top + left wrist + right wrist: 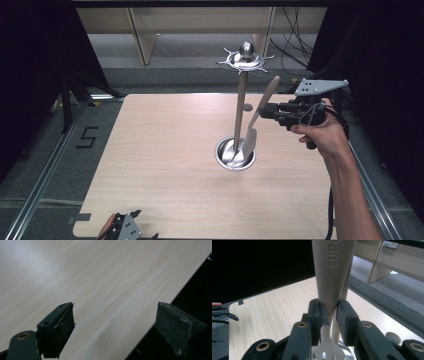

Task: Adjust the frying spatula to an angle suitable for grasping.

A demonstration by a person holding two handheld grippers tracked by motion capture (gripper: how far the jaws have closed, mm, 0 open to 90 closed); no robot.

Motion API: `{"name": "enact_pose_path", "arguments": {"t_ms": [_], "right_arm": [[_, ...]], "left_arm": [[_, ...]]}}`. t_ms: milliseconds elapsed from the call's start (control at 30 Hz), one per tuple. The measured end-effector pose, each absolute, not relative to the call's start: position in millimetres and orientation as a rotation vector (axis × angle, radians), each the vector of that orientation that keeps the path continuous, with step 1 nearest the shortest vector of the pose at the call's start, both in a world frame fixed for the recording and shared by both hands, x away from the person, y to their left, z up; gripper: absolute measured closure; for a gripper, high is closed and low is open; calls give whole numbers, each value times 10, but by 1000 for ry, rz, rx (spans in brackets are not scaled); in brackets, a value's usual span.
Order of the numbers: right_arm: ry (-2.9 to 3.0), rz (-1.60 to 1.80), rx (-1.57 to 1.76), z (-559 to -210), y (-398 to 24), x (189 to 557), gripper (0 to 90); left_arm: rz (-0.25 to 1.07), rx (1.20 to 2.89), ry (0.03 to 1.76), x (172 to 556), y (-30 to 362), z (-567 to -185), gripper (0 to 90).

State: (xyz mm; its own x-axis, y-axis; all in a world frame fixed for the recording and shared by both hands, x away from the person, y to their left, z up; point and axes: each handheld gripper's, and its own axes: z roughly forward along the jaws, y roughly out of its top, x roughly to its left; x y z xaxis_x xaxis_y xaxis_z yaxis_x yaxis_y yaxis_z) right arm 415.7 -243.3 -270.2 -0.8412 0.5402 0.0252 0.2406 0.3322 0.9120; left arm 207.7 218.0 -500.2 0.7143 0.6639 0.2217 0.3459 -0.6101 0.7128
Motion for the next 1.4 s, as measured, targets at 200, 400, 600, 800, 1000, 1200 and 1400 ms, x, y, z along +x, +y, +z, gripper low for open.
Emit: {"name": "enact_pose_path", "arguments": {"t_ms": [200,400,600,800,1000,1200,1400], "right_arm": [[2302,1505,703,-2665,-2389,4200,745],[2314,1486,714,-2643,-2362,4229,745],[2313,1473,692,-2625,-2348,4268,744],[2321,1471,726,-2612,-2337,4286,745],[2333,1454,727,-2593,-2345,4304,744],[2360,1423,720,-2572,-2339,4326,744],[2359,1421,721,-2573,-2300,4354,744]], "left_arm": [[637,2260,759,2079,2180,-5003,149],[635,2229,781,2076,2161,-5017,149],[635,2221,786,2075,2158,-5020,150],[624,2250,758,2068,2162,-5002,149],[641,2224,779,2075,2148,-5022,149],[624,2255,757,2069,2161,-5003,149],[624,2254,755,2068,2162,-5002,149]]}}
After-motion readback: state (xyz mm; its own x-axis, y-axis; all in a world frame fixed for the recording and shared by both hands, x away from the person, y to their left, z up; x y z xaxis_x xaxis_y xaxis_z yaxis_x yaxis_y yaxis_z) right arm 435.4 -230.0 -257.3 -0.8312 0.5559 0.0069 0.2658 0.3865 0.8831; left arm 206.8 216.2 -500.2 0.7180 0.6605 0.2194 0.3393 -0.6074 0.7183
